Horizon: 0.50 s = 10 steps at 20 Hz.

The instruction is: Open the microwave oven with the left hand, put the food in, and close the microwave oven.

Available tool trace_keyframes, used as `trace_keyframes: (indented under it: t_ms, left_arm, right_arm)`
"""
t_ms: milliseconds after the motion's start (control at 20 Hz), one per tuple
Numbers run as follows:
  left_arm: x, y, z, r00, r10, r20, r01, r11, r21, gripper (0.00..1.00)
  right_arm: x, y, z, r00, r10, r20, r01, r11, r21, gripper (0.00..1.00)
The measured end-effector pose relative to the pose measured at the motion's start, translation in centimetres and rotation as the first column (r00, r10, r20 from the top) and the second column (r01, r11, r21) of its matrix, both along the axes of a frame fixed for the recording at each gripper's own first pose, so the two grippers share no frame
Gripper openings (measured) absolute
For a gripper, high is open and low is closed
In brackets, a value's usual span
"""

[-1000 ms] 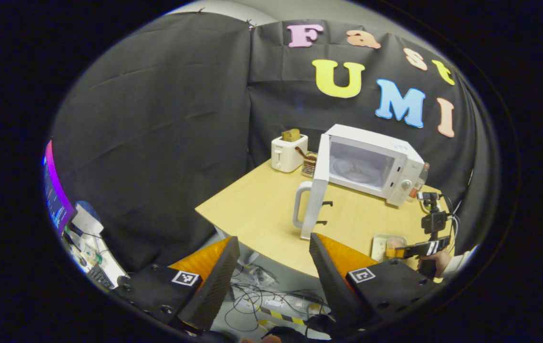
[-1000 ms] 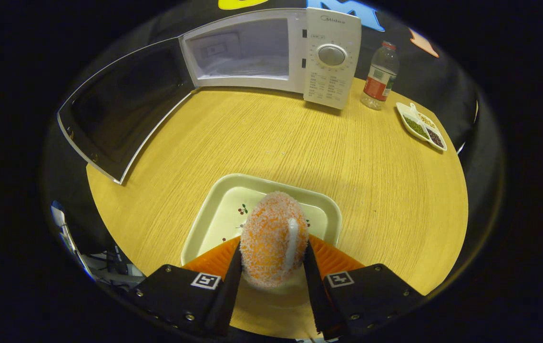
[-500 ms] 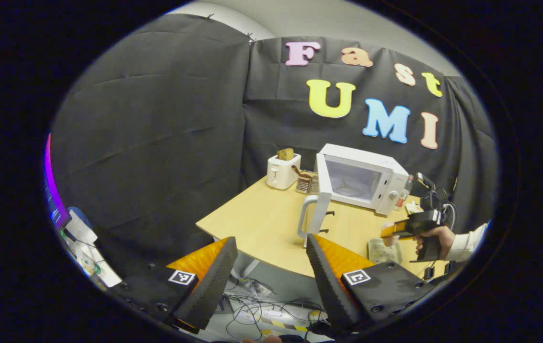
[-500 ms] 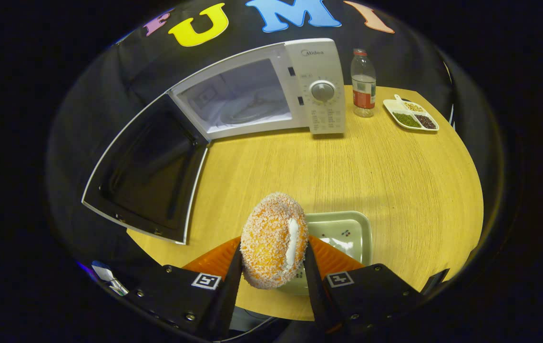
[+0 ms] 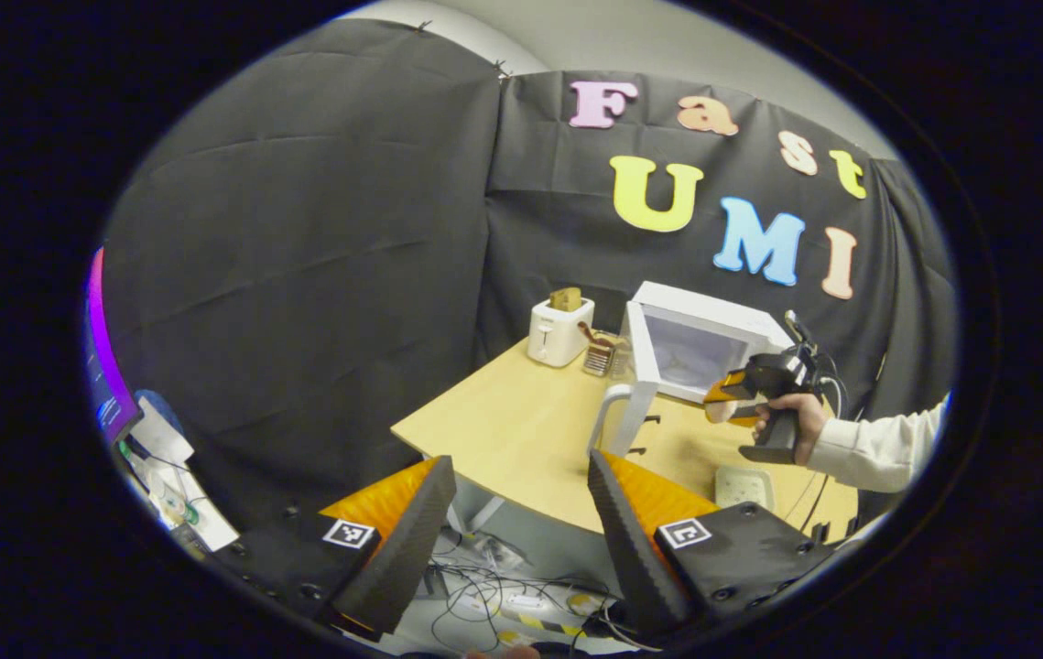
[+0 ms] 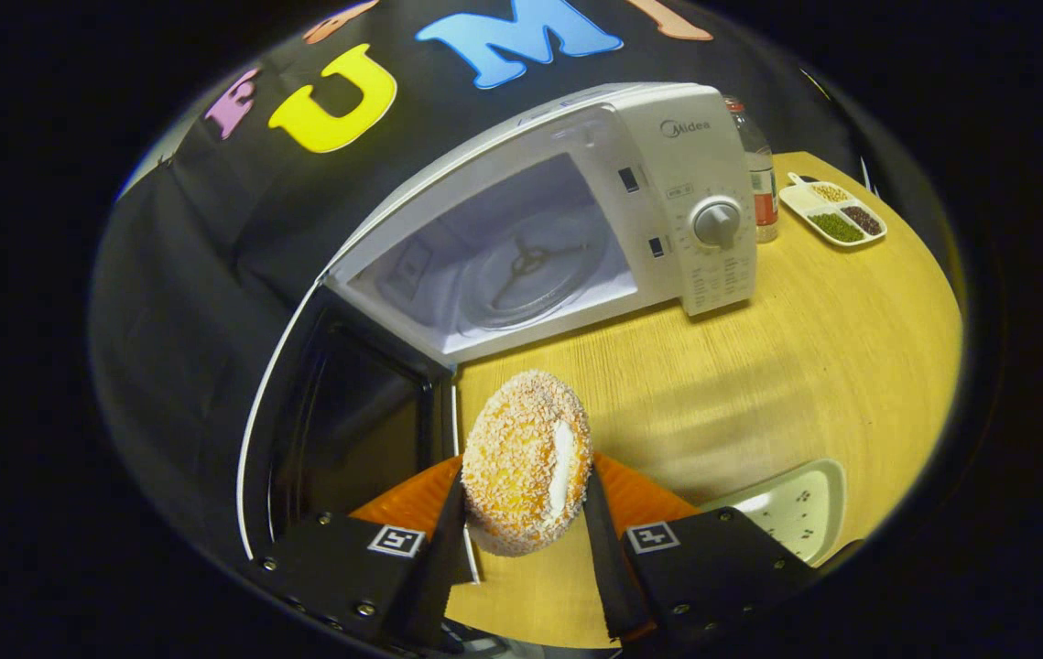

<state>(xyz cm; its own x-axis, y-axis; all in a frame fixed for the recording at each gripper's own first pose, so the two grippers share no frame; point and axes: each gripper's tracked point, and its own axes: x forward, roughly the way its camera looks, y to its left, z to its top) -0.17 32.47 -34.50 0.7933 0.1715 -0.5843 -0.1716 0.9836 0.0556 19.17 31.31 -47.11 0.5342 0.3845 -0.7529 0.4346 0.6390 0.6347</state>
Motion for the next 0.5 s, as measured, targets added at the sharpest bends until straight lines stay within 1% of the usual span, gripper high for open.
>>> trace_keyframes:
  t_ms: [50,150,200,250,300,350,400,450,500]
  left_arm:
    - [0.4,0.0,0.0,1.000,0.013,-0.013,-0.013,1.000,0.017,0.97]
    - [1.5,-0.6,0.1,0.999,0.029,-0.039,-0.027,0.999,0.042,0.97]
    - [2.2,-1.1,-0.3,0.998,0.032,-0.056,-0.029,0.998,0.048,1.00]
    - [3.0,-1.4,-0.6,0.997,0.034,-0.069,-0.030,0.998,0.059,1.00]
    - [3.7,-1.6,-0.6,0.996,0.037,-0.084,-0.031,0.997,0.073,0.97]
    - [4.0,-1.8,-0.6,0.995,0.045,-0.093,-0.037,0.995,0.089,0.97]
    - [4.2,-1.8,-0.6,0.994,0.052,-0.099,-0.041,0.994,0.101,0.94]
    - [4.3,-1.7,-0.7,0.991,0.064,-0.116,-0.052,0.993,0.109,0.97]
    - [4.1,-1.5,-1.0,0.988,0.078,-0.133,-0.062,0.991,0.117,0.98]
  right_arm:
    - [1.4,0.3,-0.6,1.000,-0.024,-0.002,0.024,1.000,0.019,0.65]
    - [3.9,0.6,-1.6,0.999,-0.046,-0.002,0.046,0.998,0.032,0.65]
    - [5.0,0.9,-1.9,0.999,-0.053,0.004,0.053,0.998,0.034,0.65]
    - [5.9,1.1,-2.3,0.998,-0.056,0.007,0.056,0.998,0.028,0.65]
    - [6.8,1.0,-2.8,0.998,-0.068,0.012,0.068,0.998,0.009,0.65]
    - [7.7,0.6,-3.5,0.996,-0.088,0.019,0.089,0.996,-0.021,0.65]
    - [8.5,0.4,-4.1,0.993,-0.111,0.025,0.112,0.993,-0.037,0.65]
    - [9.2,0.5,-4.8,0.991,-0.130,0.024,0.131,0.991,-0.038,0.65]
    - [10.0,0.6,-5.5,0.989,-0.144,0.023,0.145,0.989,-0.040,0.65]
